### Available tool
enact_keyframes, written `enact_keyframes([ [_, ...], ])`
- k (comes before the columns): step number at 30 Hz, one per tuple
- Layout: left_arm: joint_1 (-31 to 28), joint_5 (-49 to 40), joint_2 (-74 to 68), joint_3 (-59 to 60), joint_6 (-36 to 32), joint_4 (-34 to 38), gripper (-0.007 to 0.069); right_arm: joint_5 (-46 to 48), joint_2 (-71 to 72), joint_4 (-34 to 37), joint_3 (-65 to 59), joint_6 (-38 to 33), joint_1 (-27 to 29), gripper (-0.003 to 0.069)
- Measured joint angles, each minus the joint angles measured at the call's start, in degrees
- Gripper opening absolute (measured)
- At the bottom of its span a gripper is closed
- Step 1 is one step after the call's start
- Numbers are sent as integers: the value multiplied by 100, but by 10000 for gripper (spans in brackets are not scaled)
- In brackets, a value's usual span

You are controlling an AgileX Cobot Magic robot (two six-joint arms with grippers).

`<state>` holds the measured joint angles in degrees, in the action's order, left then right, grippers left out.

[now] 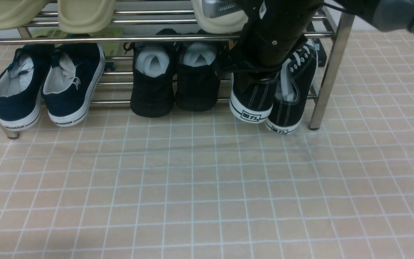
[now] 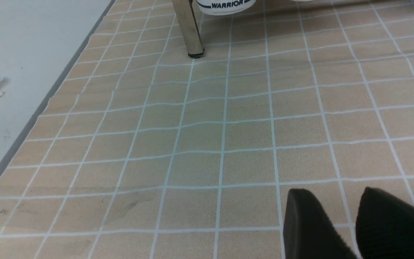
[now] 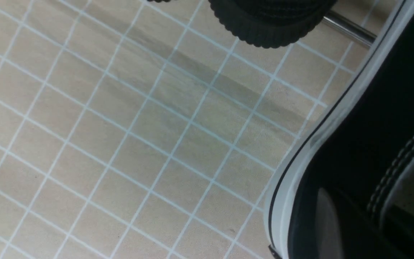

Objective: Take the shoes off the shelf from the light coffee tablecloth by hand.

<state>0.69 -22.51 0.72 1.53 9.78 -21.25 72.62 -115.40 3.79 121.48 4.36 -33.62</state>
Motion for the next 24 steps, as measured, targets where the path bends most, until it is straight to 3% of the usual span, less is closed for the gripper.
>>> enact_keyframes([
  [14,0,0,0,0,0,-16,239,0,406,529,-46,-383,6,13],
  [24,0,0,0,0,0,-16,239,0,1110,674,-942,-528,10,17],
])
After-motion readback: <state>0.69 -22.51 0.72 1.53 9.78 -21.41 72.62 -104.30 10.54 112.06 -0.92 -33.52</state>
